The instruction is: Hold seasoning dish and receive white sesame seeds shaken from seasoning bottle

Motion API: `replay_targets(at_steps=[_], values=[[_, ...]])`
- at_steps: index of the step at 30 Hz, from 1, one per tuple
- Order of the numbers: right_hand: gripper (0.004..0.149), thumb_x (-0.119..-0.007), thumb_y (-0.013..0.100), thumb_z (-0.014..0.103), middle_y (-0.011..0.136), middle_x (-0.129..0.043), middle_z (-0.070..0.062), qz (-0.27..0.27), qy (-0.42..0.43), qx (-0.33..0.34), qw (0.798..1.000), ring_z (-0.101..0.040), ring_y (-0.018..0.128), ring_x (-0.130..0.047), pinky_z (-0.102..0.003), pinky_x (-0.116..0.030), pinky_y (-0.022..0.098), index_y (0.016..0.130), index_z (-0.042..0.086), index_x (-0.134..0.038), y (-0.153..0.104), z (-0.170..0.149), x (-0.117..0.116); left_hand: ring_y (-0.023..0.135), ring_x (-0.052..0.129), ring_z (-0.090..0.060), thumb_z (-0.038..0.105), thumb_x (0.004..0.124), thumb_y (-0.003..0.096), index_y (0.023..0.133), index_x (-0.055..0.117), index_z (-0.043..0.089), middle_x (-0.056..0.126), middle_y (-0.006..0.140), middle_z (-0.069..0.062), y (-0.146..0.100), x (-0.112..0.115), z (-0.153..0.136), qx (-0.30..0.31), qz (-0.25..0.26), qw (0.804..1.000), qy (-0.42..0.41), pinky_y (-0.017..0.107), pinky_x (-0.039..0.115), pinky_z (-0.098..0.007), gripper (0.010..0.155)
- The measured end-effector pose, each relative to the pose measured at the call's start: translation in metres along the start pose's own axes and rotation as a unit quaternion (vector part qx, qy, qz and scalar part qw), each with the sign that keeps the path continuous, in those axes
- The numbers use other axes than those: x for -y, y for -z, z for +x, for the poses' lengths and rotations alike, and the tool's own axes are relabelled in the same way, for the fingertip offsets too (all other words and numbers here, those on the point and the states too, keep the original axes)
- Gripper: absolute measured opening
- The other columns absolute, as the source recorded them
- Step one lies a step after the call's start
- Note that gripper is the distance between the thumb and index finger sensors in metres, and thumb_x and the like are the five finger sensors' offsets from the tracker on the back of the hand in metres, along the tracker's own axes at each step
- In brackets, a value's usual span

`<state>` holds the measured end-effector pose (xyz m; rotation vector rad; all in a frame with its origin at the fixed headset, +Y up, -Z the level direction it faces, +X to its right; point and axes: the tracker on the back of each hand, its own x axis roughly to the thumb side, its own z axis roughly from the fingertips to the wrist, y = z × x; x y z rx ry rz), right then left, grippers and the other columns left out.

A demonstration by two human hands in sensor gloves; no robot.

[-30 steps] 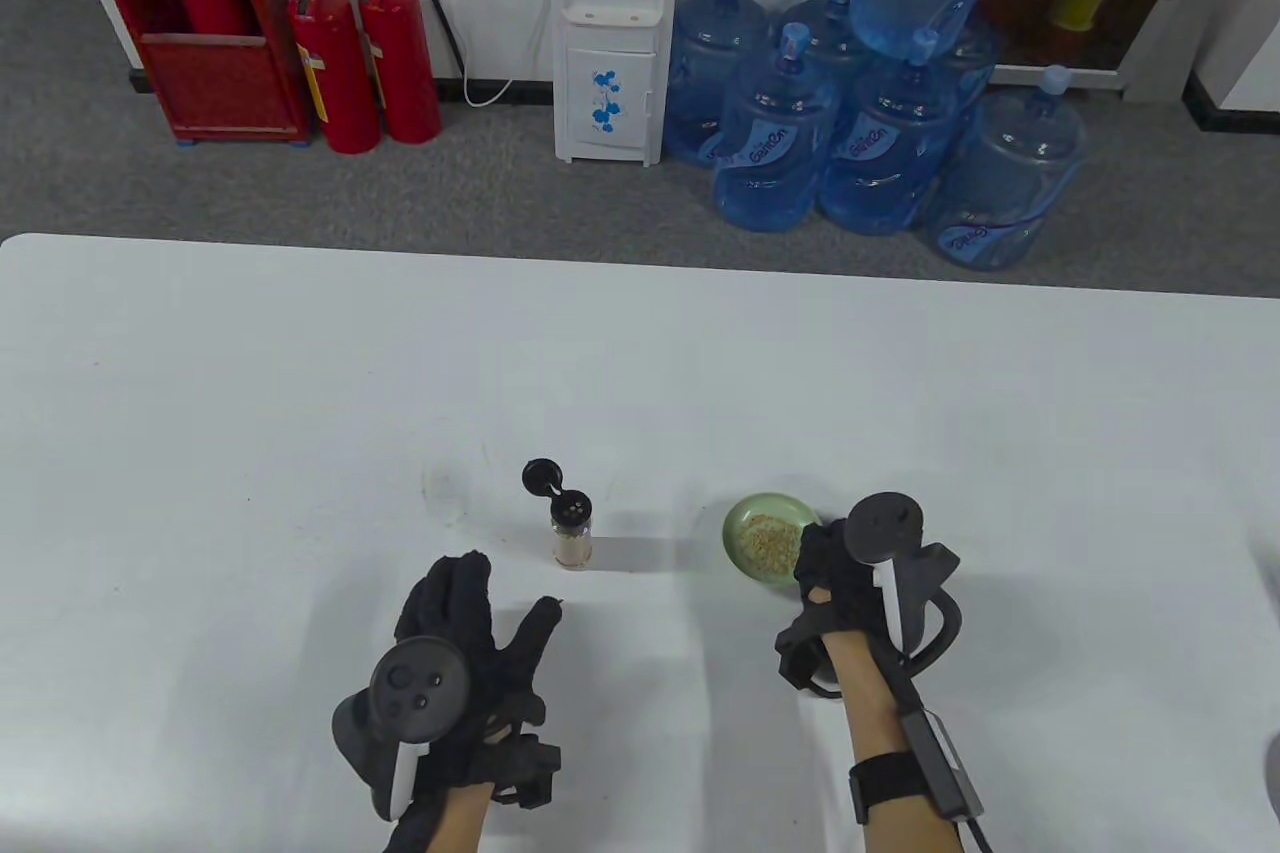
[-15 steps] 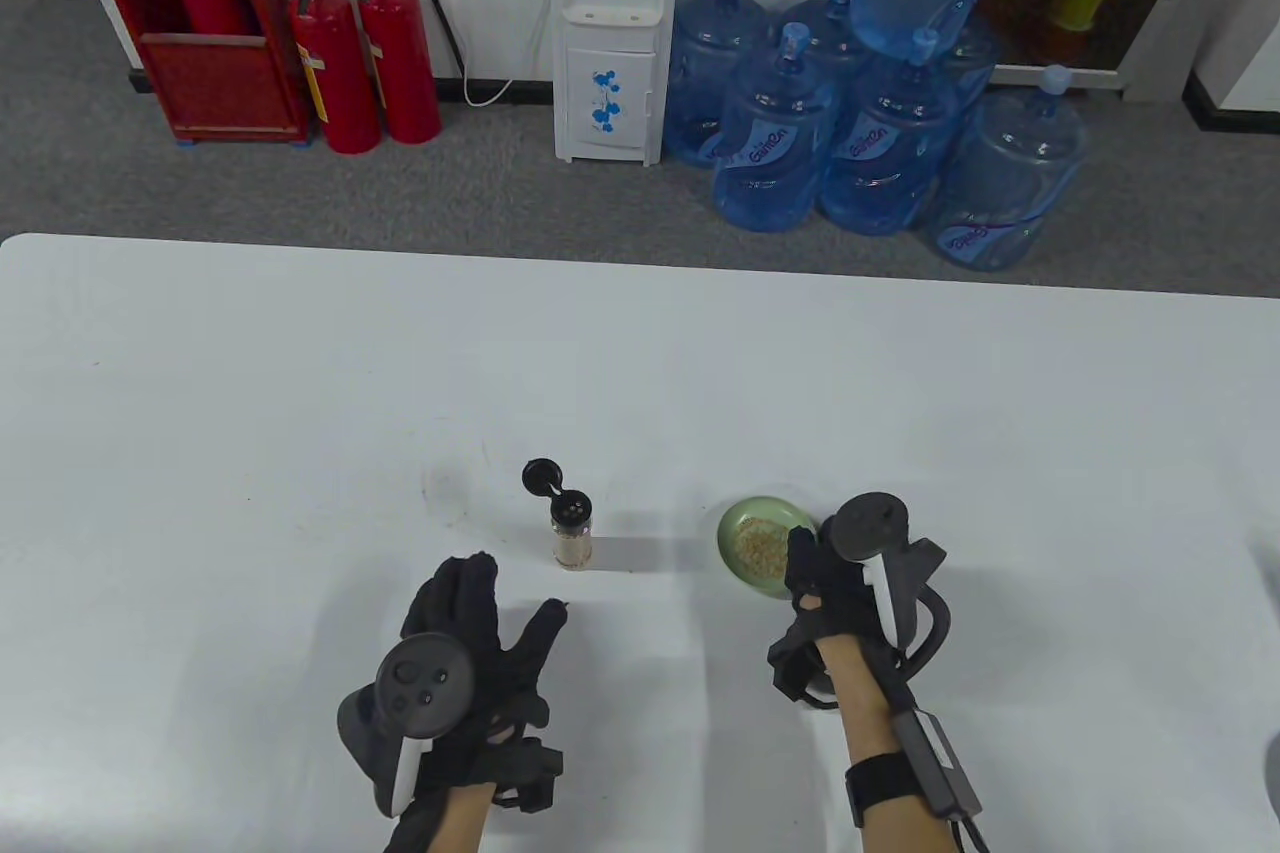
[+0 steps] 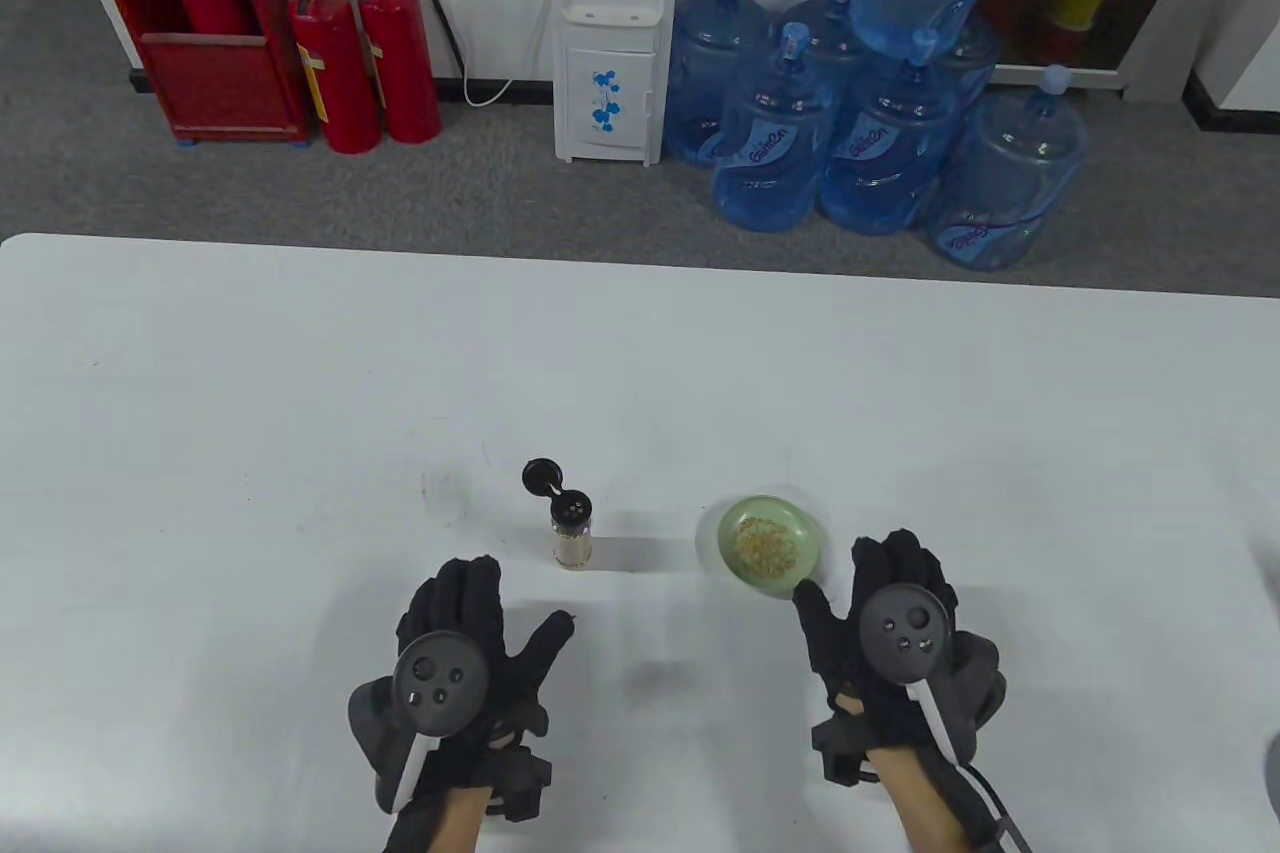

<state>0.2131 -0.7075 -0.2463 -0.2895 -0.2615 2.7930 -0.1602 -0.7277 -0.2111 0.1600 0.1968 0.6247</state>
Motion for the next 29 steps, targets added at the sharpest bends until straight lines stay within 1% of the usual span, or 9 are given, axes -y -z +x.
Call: replay_targets(at_steps=[1, 4, 10, 18, 25, 29], values=[[0.084, -0.074, 0.043, 0.071, 0.115, -0.03, -0.005, -0.007, -0.021, 0.007, 1.0, -0.038, 0.108, -0.039, -0.059, -0.036, 0.078, 0.105, 0.019, -0.052, -0.005, -0.005, -0.002, 0.111, 0.043, -0.044, 0.073, 0.075, 0.039, 0.11, 0.053, 0.022, 0.042, 0.117, -0.006, 0.0, 0.0, 0.0, 0.0, -0.001, 1.0, 0.005, 0.079, 0.035, -0.065, 0.091], [0.085, -0.074, 0.042, 0.072, 0.114, -0.03, -0.005, -0.019, -0.046, 0.012, 0.999, -0.037, 0.108, -0.041, -0.059, -0.037, 0.078, 0.105, 0.019, -0.051, -0.008, -0.019, -0.006, 0.112, 0.041, -0.044, 0.074, 0.075, 0.039, 0.111, 0.052, 0.022, 0.041, 0.117, -0.006, 0.0, -0.001, 0.001, 0.002, -0.003, 1.0, 0.021, 0.079, 0.035, -0.065, 0.091], [0.087, -0.073, 0.042, 0.073, 0.114, -0.028, -0.006, 0.002, -0.021, -0.02, 1.0, -0.037, 0.108, -0.04, -0.059, -0.037, 0.078, 0.106, 0.019, -0.049, -0.005, -0.033, -0.006, 0.112, 0.04, -0.044, 0.074, 0.075, 0.0389, 0.111, 0.051, 0.022, 0.04, 0.118, -0.006, 0.001, 0.002, 0.001, 0.002, -0.012, 0.999, 0.048, 0.08, 0.035, -0.065, 0.092], [0.087, -0.073, 0.042, 0.072, 0.114, -0.028, -0.006, -0.002, 0.006, -0.034, 0.999, -0.037, 0.107, -0.04, -0.059, -0.037, 0.078, 0.106, 0.018, -0.049, -0.005, -0.041, -0.001, 0.112, 0.04, -0.044, 0.074, 0.075, 0.0389, 0.111, 0.051, 0.022, 0.04, 0.118, -0.006, 0.001, 0.002, -0.002, -0.006, -0.016, 0.999, 0.042, 0.079, 0.034, -0.065, 0.092], [0.087, -0.073, 0.042, 0.072, 0.114, -0.028, -0.006, -0.004, 0.004, -0.031, 1.0, -0.037, 0.107, -0.041, -0.059, -0.037, 0.078, 0.106, 0.018, -0.049, -0.005, -0.041, -0.003, 0.112, 0.041, -0.044, 0.074, 0.075, 0.0389, 0.111, 0.051, 0.022, 0.04, 0.118, -0.006, 0.001, 0.003, -0.001, -0.004, -0.019, 0.999, 0.044, 0.08, 0.035, -0.065, 0.092], [0.086, -0.073, 0.042, 0.072, 0.114, -0.028, -0.006, 0.006, -0.001, -0.032, 0.999, -0.037, 0.107, -0.041, -0.059, -0.037, 0.078, 0.106, 0.018, -0.049, -0.005, -0.04, -0.005, 0.112, 0.04, -0.044, 0.074, 0.075, 0.039, 0.111, 0.051, 0.022, 0.04, 0.118, -0.006, 0.001, 0.003, -0.002, -0.005, -0.02, 0.999, 0.041, 0.08, 0.034, -0.065, 0.092]])
